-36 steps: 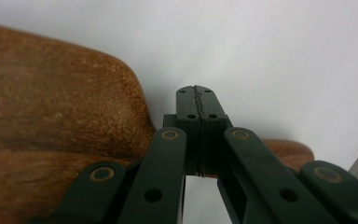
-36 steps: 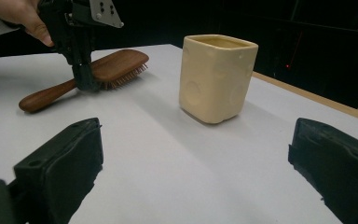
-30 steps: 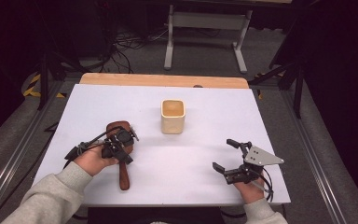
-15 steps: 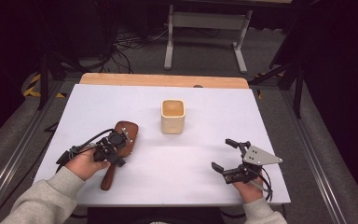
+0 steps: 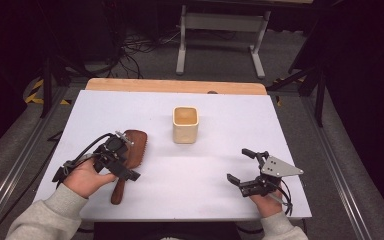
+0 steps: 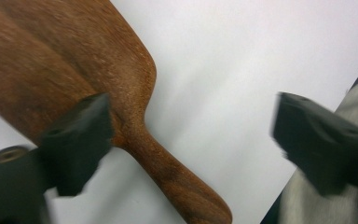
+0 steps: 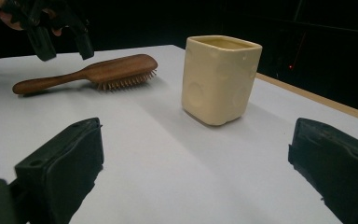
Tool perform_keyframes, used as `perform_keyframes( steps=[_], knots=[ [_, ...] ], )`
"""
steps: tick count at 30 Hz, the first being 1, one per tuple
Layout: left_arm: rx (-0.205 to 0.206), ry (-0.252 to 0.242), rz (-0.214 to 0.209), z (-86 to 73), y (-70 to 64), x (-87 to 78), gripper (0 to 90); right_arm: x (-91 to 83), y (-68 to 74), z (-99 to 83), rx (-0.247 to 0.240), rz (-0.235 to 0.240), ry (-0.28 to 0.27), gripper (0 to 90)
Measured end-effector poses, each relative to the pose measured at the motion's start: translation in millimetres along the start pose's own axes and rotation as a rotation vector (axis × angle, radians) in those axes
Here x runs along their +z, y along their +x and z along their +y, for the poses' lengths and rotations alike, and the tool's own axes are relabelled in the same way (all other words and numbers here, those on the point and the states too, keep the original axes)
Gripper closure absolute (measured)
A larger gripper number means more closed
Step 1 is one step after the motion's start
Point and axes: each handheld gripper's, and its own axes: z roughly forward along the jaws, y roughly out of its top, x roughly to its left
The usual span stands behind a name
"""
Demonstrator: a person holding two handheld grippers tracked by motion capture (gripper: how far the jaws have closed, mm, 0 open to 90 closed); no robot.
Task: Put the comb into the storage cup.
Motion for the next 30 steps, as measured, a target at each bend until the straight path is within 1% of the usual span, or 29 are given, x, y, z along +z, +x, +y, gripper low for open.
perform_keyframes(
  steps=[1,2,4,6,7,9,10,12,14,15,16,17,19,21,22,23,24,25,26,27,29,30],
  knots=[
    [-0.03,-0.023,-0.013,-2.6,1.8,-1.8,1.1,-0.2,0.1,0.1,0.001,0.0,0.0,3.5],
    [-0.041,-0.033,-0.019,-4.2,2.8,-2.6,0.3,-0.4,0.2,0.2,0.001,-0.001,0.0,3.5],
    [-0.068,-0.045,-0.002,-8.2,4.3,-2.8,0.0,-0.6,0.1,0.3,0.0,-0.001,0.002,3.4],
    [-0.1,-0.035,0.044,-11.8,6.1,0.7,0.1,-0.6,0.1,0.4,0.001,-0.002,0.0,3.4],
    [-0.101,-0.028,0.055,-13.5,7.7,2.0,0.3,-0.7,0.3,0.4,0.003,-0.001,0.001,3.5],
    [-0.118,-0.034,0.052,-16.7,10.3,3.9,0.3,-0.8,0.3,0.5,0.001,0.004,-0.002,3.5],
    [-0.13,-0.029,0.057,-18.0,11.7,5.6,0.3,-0.6,0.3,0.6,-0.002,0.004,-0.004,3.4],
    [-0.14,-0.006,0.079,-20.3,13.0,10.0,0.3,-0.7,0.4,0.7,0.0,0.004,-0.005,3.5],
    [-0.148,0.001,0.103,-21.9,13.2,13.0,0.4,-0.8,0.3,0.7,0.0,0.002,-0.005,3.5],
    [-0.151,0.008,0.108,-22.7,13.0,14.9,0.6,-0.8,0.3,0.7,0.0,0.002,-0.006,3.5],
    [-0.167,0.004,0.108,-23.5,13.1,17.0,1.1,-1.0,0.3,0.8,0.0,0.002,-0.006,3.5],
    [-0.167,0.004,0.108,-23.5,13.1,17.0,2.4,-1.0,0.3,0.7,-0.001,0.002,-0.006,3.5],
    [-0.199,0.005,0.111,-24.3,14.4,20.3,5.1,-0.8,0.4,0.5,0.001,0.004,-0.001,3.5],
    [-0.206,0.008,0.119,-24.6,14.5,21.5,6.0,-0.6,0.8,0.7,-0.003,0.007,-0.007,3.5],
    [-0.212,0.018,0.121,-25.4,15.1,24.0,6.7,-0.7,1.1,0.8,-0.004,0.005,-0.007,3.5],
    [-0.207,0.021,0.121,-26.0,15.9,24.7,7.4,-0.9,0.9,0.8,-0.006,0.005,-0.006,3.5],
    [-0.207,0.007,0.123,-27.1,15.8,25.3,9.6,-1.2,0.6,0.8,-0.006,0.003,-0.004,3.4],
    [-0.207,0.007,0.123,-27.1,15.8,25.3,12.6,-1.2,0.6,0.8,-0.006,0.003,-0.004,3.4],
    [-0.213,-0.002,0.119,-27.8,16.5,25.3,12.6,-1.4,0.4,0.6,-0.004,0.001,-0.001,3.4],
    [-0.22,-0.004,0.105,-28.2,18.6,27.5,16.3,-1.1,0.5,0.5,-0.002,-0.001,0.002,3.5],
    [-0.218,0.007,0.1,-27.7,18.8,29.9,19.6,-0.5,1.0,0.6,-0.005,-0.001,-0.001,3.5],
    [-0.213,0.018,0.104,-27.4,18.2,31.4,22.4,-0.4,1.1,0.7,-0.01,-0.001,-0.003,3.5]
  ],
)
